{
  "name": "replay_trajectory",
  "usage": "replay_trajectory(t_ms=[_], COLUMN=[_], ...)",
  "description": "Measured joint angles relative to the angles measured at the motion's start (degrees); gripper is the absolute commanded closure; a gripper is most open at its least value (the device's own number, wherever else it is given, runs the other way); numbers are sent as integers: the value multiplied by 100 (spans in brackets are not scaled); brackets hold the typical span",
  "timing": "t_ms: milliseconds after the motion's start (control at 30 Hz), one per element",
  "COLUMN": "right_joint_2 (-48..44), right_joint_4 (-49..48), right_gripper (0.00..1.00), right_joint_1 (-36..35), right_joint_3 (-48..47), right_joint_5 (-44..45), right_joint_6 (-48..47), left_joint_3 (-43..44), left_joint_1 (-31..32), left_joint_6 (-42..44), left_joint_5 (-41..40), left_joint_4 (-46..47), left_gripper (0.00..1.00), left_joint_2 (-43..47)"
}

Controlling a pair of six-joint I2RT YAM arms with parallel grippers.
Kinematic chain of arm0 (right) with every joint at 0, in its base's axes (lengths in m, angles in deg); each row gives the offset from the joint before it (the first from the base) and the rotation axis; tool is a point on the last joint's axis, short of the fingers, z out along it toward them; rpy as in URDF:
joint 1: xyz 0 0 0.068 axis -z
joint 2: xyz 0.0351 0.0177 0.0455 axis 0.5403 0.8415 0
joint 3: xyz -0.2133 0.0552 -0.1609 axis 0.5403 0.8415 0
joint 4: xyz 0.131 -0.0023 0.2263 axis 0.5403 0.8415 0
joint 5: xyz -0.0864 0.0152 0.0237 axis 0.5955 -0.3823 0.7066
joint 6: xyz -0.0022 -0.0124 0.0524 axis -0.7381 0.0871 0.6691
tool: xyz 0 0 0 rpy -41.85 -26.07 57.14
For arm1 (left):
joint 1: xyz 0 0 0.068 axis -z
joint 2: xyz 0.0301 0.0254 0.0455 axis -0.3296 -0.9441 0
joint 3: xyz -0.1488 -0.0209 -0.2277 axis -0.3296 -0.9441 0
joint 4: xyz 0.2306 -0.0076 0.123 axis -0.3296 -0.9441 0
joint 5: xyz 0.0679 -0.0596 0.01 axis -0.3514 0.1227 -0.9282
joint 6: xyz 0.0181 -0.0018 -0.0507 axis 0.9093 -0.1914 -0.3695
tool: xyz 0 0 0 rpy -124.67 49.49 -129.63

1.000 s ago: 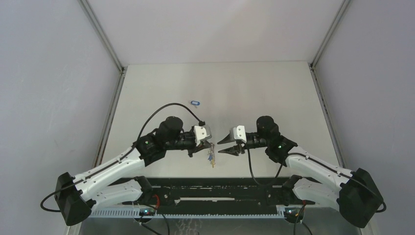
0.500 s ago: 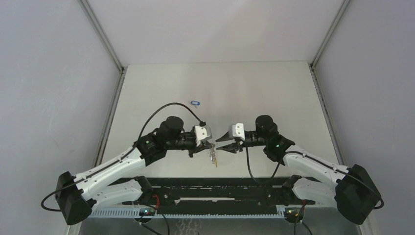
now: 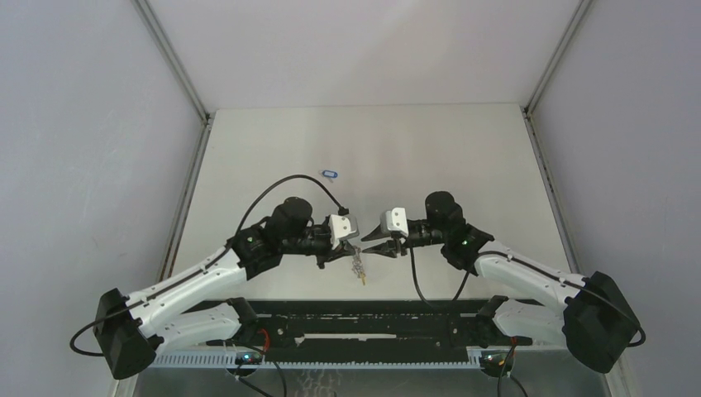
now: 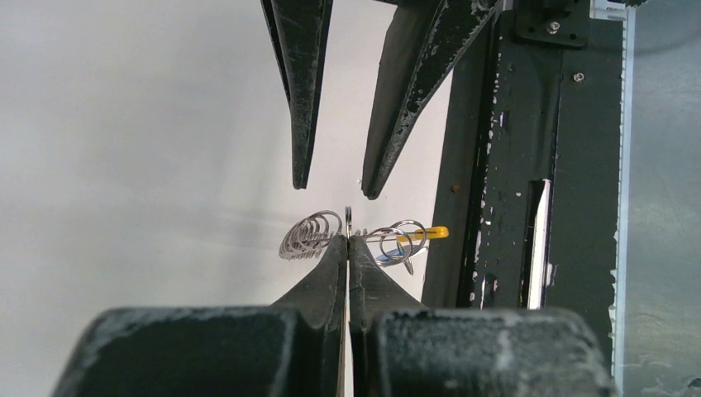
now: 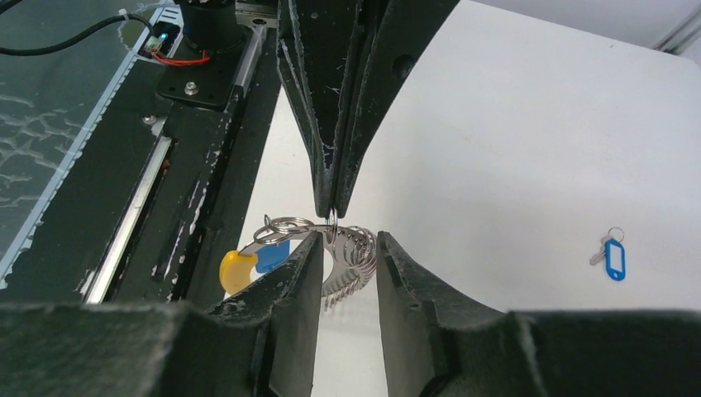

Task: Put the keys on the keyring

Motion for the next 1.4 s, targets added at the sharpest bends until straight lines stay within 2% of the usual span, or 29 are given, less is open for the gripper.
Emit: replay_trajectory(t_ms=[267,600,1133,1233,1400], right_joint_2=[98,282,380,420,422], right_joint_4=[367,374,422,444,476], right_gripper=[71,78,82,86,100], right_joint_1=[-142,-238,-356,-361,-382], right_joint_3=[-175,-188,-245,-297,-299], right_joint_5=[50,94,92,94,140], right_joint_6=[-212,-240,-240,-240,-238], left_joint_3=[262,313,348,398,411], left_joint_1=[2,31,61,70,74], left_joint_6=[0,-2,0,0,-2], left_joint_5=[-9,-7,-20,-20,-24], left_joint_4=[-315,-387,-544,-557,-625], left_gripper=[100,100,100,100,97], left_joint_2=[-116,-118,-258,-258,-262])
